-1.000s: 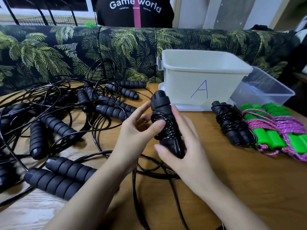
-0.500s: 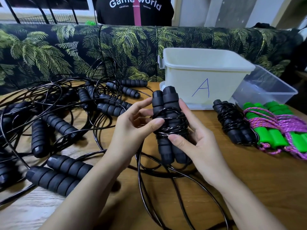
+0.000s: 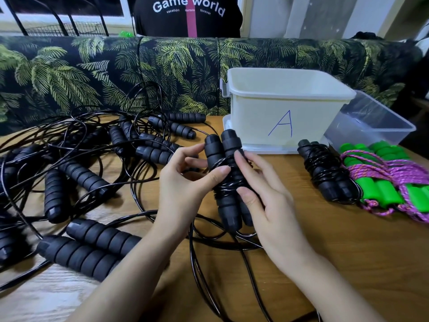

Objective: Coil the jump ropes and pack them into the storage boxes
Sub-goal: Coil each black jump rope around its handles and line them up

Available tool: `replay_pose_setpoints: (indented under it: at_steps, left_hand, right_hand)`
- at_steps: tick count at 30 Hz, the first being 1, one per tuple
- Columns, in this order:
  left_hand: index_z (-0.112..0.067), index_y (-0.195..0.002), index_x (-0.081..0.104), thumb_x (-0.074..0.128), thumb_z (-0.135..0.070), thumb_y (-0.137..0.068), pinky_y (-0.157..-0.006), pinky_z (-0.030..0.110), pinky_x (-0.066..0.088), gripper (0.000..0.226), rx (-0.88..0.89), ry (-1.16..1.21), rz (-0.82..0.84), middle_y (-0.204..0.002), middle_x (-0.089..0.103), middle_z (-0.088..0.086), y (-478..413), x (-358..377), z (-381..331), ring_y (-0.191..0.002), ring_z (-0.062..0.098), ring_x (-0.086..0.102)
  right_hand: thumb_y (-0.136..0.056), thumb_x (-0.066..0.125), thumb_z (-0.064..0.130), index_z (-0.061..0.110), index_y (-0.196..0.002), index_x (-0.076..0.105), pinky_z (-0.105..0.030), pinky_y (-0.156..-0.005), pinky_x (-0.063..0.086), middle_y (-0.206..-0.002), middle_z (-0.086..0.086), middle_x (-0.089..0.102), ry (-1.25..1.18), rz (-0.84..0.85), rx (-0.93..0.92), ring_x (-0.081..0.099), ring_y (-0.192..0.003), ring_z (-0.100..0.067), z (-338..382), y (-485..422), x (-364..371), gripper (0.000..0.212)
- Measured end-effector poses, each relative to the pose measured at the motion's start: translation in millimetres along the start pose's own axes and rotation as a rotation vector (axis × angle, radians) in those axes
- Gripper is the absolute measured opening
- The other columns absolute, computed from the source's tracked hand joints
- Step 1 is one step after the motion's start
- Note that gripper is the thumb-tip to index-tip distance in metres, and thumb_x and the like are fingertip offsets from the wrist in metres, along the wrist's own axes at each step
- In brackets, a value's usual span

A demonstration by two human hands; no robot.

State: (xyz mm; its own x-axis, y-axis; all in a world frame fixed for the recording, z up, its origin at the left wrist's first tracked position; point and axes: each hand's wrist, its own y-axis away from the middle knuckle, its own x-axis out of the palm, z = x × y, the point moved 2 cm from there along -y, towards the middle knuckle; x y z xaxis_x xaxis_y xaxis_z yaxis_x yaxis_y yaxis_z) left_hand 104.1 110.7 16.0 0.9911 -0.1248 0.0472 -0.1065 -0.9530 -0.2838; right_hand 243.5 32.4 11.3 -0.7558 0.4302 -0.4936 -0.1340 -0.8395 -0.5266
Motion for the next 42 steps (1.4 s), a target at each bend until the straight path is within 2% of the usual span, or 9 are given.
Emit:
replay_pose_setpoints:
  at_steps: [6, 9, 12, 15, 18, 23, 27, 34, 42]
  left_hand:
    - [-0.018, -0.121, 0.064, 0.084, -0.024, -0.063, -0.067, 0.018, 0.053, 0.061, 0.058, -0.068, 0.080, -0.089, 0.067, -0.003, 4.7, 7.9, -3.8, -0.071, -0.001, 0.063]
    - [-0.020, -0.134, 0.056, 0.084, -0.023, -0.060, -0.070, 0.015, 0.052, 0.080, 0.047, -0.058, 0.220, -0.103, 0.064, -0.005, 6.2, 11.7, -0.1, -0.076, -0.001, 0.065]
    - [-0.022, -0.142, 0.048, 0.094, -0.026, -0.057, -0.077, 0.016, 0.052, 0.097, 0.073, -0.062, 0.319, -0.114, 0.061, 0.001, 4.9, 13.0, 6.9, -0.083, 0.000, 0.063]
    - [-0.029, -0.141, 0.042, 0.082, -0.032, -0.064, -0.085, 0.018, 0.052, 0.087, 0.151, -0.119, 0.380, -0.114, 0.057, 0.000, 4.4, 13.1, 12.0, -0.090, 0.002, 0.064]
    - [-0.025, -0.140, 0.043, 0.079, -0.008, -0.077, -0.090, 0.017, 0.051, 0.075, 0.174, -0.109, 0.404, -0.115, 0.058, 0.002, 1.5, 10.4, 11.5, -0.094, 0.005, 0.067]
    - [-0.020, -0.132, 0.052, 0.070, -0.002, -0.082, -0.090, 0.020, 0.052, 0.056, 0.178, 0.005, 0.398, -0.117, 0.064, 0.007, -3.4, 6.8, 8.6, -0.099, 0.008, 0.070]
    - [-0.017, -0.126, 0.059, 0.069, -0.005, -0.079, -0.086, 0.020, 0.053, 0.050, 0.160, 0.065, 0.340, -0.112, 0.072, 0.005, -6.4, 2.4, 5.4, -0.094, 0.008, 0.071]
    - [-0.014, -0.116, 0.065, 0.072, -0.007, -0.078, -0.080, 0.025, 0.055, 0.040, 0.100, 0.169, 0.244, -0.095, 0.072, 0.005, -8.5, 0.9, 6.7, -0.086, 0.014, 0.069]
    - [-0.020, -0.143, 0.042, 0.054, -0.023, -0.087, -0.089, 0.024, 0.052, 0.058, -0.140, 0.208, 0.385, -0.117, 0.071, -0.003, 2.1, 16.7, 13.6, -0.112, 0.010, 0.065]
  right_hand:
    - [-0.085, 0.040, 0.060, 0.062, -0.147, 0.001, -0.038, -0.112, 0.038, -0.161, 0.015, 0.004, 0.219, 0.153, 0.085, 0.019, -0.148, -0.009, 3.4, 5.6, 4.0, 0.073]
    - [-0.079, 0.069, 0.051, 0.060, -0.146, -0.003, -0.037, -0.098, 0.050, -0.157, 0.017, 0.003, 0.326, 0.139, 0.107, 0.029, -0.144, -0.014, 1.2, 4.1, 0.6, 0.099]
    - [-0.077, 0.077, 0.042, 0.056, -0.146, -0.005, -0.037, -0.084, 0.054, -0.157, 0.010, 0.008, 0.433, 0.119, 0.126, 0.036, -0.141, -0.020, -4.8, 2.7, -0.1, 0.108]
    - [-0.075, 0.077, 0.038, 0.051, -0.149, 0.004, -0.038, -0.075, 0.055, -0.156, 0.002, 0.020, 0.502, 0.067, 0.112, 0.044, -0.135, -0.026, -8.6, 3.4, -0.1, 0.105]
    - [-0.072, 0.079, 0.034, 0.050, -0.150, 0.012, -0.036, -0.071, 0.053, -0.154, 0.004, 0.027, 0.512, 0.029, 0.114, 0.050, -0.129, -0.025, -10.5, 3.5, -2.3, 0.104]
    - [-0.069, 0.075, 0.029, 0.055, -0.148, 0.019, -0.035, -0.085, 0.054, -0.154, 0.010, 0.034, 0.290, -0.055, 0.127, 0.053, -0.127, -0.016, -14.6, 2.0, -5.2, 0.101]
    - [-0.065, 0.072, 0.027, 0.046, -0.147, 0.037, -0.013, -0.101, 0.040, -0.148, 0.019, 0.044, -0.022, -0.105, 0.141, 0.047, -0.130, 0.003, -10.2, -1.3, -7.9, 0.091]
    - [-0.066, 0.074, 0.020, 0.046, -0.145, 0.041, -0.031, -0.100, 0.049, -0.124, 0.011, 0.065, -0.271, -0.055, 0.188, 0.061, -0.110, -0.007, -0.3, -1.6, -8.4, 0.090]
    - [-0.068, 0.073, 0.019, 0.045, -0.145, 0.041, -0.031, -0.104, 0.047, -0.131, 0.012, 0.063, -0.299, 0.005, 0.223, 0.060, -0.117, -0.008, -7.7, -2.9, -7.0, 0.087]
